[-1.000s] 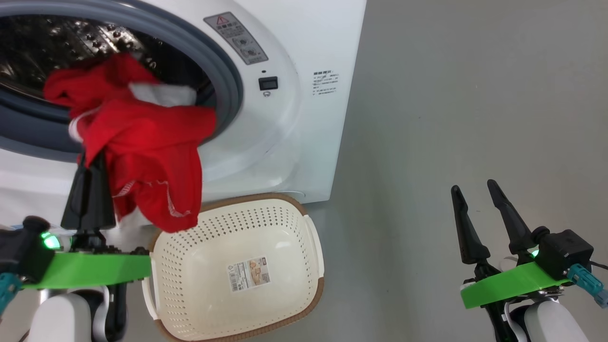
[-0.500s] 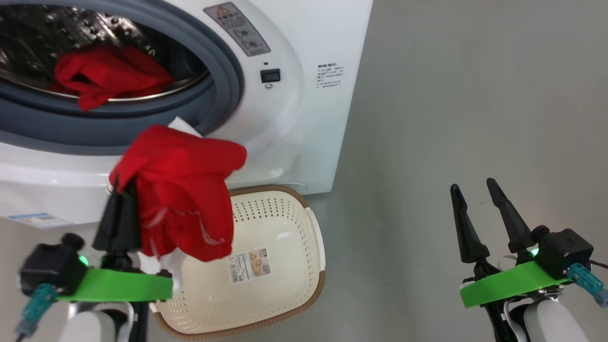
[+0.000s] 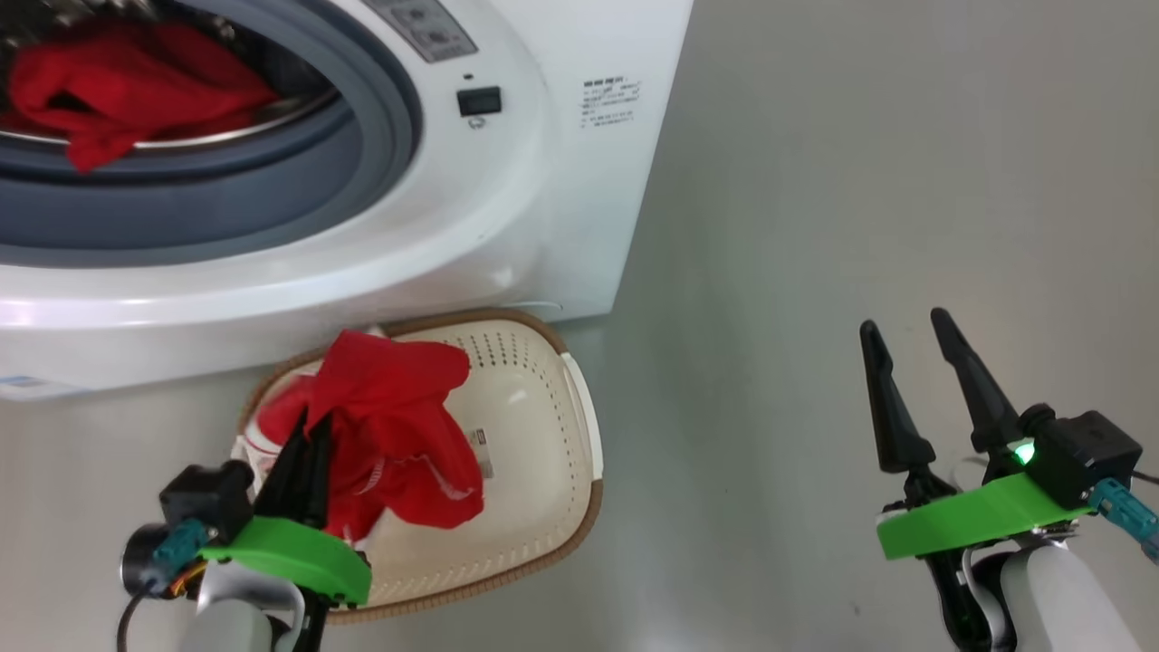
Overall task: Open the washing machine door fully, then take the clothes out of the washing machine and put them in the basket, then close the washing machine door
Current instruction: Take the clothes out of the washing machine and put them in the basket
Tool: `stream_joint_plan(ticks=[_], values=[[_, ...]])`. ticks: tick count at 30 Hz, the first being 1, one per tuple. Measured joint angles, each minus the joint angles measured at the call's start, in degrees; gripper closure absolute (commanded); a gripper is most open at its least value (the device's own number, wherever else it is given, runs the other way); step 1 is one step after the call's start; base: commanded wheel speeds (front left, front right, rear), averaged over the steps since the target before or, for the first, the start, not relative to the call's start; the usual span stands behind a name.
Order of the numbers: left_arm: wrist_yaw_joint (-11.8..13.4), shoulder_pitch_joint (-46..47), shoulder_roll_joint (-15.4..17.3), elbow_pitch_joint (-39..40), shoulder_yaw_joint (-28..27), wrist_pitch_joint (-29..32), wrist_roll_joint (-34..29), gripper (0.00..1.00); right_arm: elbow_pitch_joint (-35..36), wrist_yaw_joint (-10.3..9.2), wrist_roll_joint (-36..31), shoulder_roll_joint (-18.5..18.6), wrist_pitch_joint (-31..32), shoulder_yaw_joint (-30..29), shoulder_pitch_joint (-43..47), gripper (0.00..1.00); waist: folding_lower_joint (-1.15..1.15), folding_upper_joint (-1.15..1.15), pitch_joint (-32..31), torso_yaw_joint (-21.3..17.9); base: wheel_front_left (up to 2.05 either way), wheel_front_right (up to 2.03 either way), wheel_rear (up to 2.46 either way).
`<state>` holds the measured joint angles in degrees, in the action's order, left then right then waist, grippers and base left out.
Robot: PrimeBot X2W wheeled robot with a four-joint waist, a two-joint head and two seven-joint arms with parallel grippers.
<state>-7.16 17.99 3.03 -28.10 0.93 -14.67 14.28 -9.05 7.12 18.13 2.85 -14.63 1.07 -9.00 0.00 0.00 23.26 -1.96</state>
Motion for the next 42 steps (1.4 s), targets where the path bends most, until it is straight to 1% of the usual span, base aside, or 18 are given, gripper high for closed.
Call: stream_joint_plan(ticks=[5, 12, 21, 28, 30, 31, 32, 35, 37, 38, 39, 42], values=[[0.00, 4.54, 1.56, -7.79, 1.52, 0.02, 0.63, 1.00, 0.66, 0.00, 0.07, 0.00, 0.00, -0.11, -0.99, 0.00, 0.00, 0.00, 3.03, -0.53, 0.00, 0.00, 0.00], [-0.01, 10.40, 1.54, -15.46, 3.10, 0.02, 0.63, 1.00, 1.54, 0.00, 0.07, 0.02, -0.01, -0.41, -3.23, 0.00, 0.00, 0.00, 7.83, -1.03, 0.00, 0.00, 0.00], [-0.01, 16.68, 1.62, -22.53, 3.54, 0.02, 0.65, 1.00, 2.48, 0.00, 0.07, 0.05, -0.01, -0.40, -6.21, 0.00, 0.00, 0.00, 13.52, -1.50, 0.00, 0.00, 0.00], [-0.01, 19.25, 1.56, -27.04, 1.79, 0.02, -0.34, 0.95, 2.77, 0.00, 0.07, 0.05, -0.01, -0.37, -6.66, 0.00, 0.00, 0.00, 15.64, -1.70, 0.00, 0.00, 0.00], [-0.01, 19.87, 1.52, -27.51, 1.35, 0.02, -0.65, 0.89, 2.76, 0.00, 0.07, 0.05, -0.01, -0.36, -6.67, 0.00, 0.00, 0.00, 15.77, -1.68, 0.00, 0.00, 0.00], [-0.01, 20.00, 1.51, -27.61, 1.14, 0.02, -0.66, 0.82, 2.75, 0.00, 0.07, 0.05, -0.01, -0.36, -6.69, 0.00, 0.00, 0.00, 15.74, -1.66, 0.00, 0.00, 0.00], [-0.01, 20.01, 1.48, -27.72, 1.00, 0.02, -0.68, 0.71, 2.75, 0.00, 0.07, 0.07, -0.01, -0.36, -6.70, 0.00, 0.00, 0.00, 15.68, -1.65, 0.00, 0.00, 0.00], [-0.01, 20.00, 1.35, -28.00, 0.47, 0.02, -0.91, 0.52, 2.70, 0.00, 0.07, 0.05, -0.01, -0.36, -6.72, 0.00, 0.00, 0.00, 15.31, -1.61, 0.00, 0.00, 0.00], [-0.01, 19.97, 1.21, -28.08, -0.05, 0.02, -1.31, 0.16, 2.63, 0.00, 0.07, 0.05, -0.01, -0.36, -6.72, 0.00, 0.00, 0.00, 14.88, -1.59, 0.00, 0.00, 0.00], [-0.01, 19.86, 1.01, -28.10, -0.82, 0.02, -1.77, 0.06, 2.52, 0.00, 0.07, 0.05, -0.01, -0.31, -6.71, 0.00, 0.00, 0.00, 14.30, -1.54, 0.00, 0.00, 0.00], [-0.01, 19.76, 0.93, -28.08, -1.21, 0.02, -1.78, 0.00, 2.44, 0.00, 0.07, 0.07, -0.01, -0.26, -6.71, 0.00, 0.00, 0.00, 13.99, -1.51, 0.00, 0.00, 0.00], [-0.01, 19.41, 0.82, -28.04, -1.92, 0.02, -1.78, 0.00, 2.10, 0.00, 0.07, 0.07, -0.01, -0.14, -6.68, 0.00, 0.00, 0.00, 12.94, -1.43, 0.00, 0.00, 0.00]])
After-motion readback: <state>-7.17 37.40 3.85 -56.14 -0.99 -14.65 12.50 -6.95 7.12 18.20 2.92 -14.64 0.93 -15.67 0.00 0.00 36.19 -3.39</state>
